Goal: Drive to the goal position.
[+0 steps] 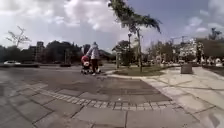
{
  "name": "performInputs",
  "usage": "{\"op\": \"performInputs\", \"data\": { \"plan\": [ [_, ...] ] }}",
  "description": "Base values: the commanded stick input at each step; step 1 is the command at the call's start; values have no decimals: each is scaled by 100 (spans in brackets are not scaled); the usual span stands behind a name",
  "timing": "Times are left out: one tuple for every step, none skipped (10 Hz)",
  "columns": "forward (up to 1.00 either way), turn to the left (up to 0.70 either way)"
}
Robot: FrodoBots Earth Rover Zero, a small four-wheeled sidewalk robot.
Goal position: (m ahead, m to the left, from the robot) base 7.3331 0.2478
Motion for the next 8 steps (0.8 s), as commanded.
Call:
{"op": "performInputs", "data": {
  "plan": [
    [70, 0],
    [70, 0],
    [70, 0],
    [70, 0],
    [70, 0],
    [70, 0],
    [70, 0],
    [70, 0]
  ]
}}
